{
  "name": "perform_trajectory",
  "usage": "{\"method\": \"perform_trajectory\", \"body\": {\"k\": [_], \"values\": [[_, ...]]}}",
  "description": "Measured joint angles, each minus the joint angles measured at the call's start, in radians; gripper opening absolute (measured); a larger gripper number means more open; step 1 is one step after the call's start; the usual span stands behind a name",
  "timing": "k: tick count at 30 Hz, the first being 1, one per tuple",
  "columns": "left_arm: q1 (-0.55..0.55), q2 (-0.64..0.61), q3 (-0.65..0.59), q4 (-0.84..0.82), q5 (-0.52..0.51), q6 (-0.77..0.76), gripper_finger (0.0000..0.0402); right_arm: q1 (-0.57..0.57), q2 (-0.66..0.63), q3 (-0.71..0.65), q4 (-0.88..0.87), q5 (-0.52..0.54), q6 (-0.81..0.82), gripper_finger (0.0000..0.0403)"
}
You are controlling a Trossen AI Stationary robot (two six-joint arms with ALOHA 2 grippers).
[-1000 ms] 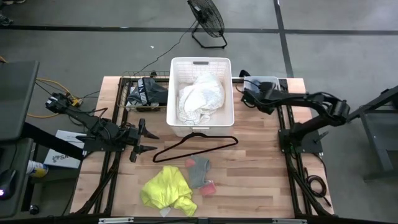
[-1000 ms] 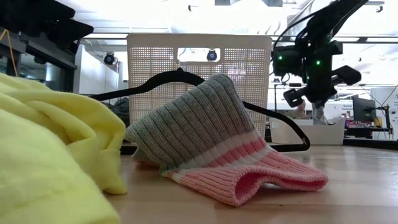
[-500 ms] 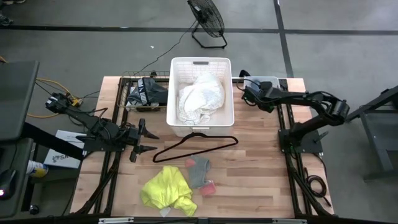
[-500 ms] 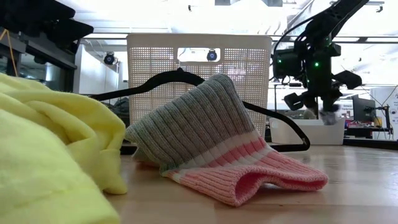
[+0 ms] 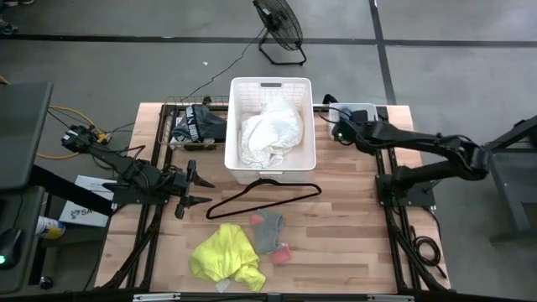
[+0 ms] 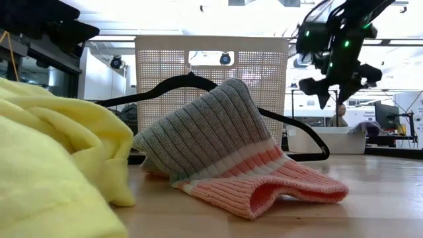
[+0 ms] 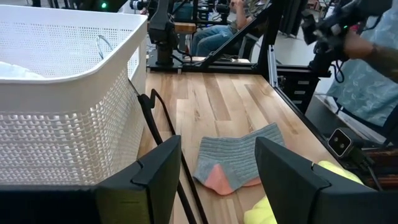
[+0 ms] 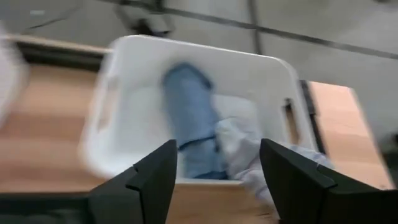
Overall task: Pick & Place Cloths
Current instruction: Put the gray pink sock into the small white bin
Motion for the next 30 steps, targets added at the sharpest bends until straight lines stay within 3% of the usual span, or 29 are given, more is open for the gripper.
{"method": "perform_trajectory", "body": {"k": [6,12,21,30], "values": [[0.0,0.0,0.0,-0.007,0.0,0.0,0.02,0.11,-0.117,0.0,0.026,-0.116,-0.115,0.0216],[0.0,0.0,0.0,-0.04,-0.038,-0.007,0.02,0.295,-0.192,0.0,0.064,-0.123,-0.148,0.0216],[0.0,-0.001,0.0,-0.059,-0.058,-0.008,0.02,0.62,-0.206,0.0,0.229,-0.193,-0.219,0.0216],[0.0,-0.001,0.0,-0.067,-0.059,-0.016,0.02,0.88,-0.201,0.0,0.464,-0.193,-0.224,0.0215]]}}
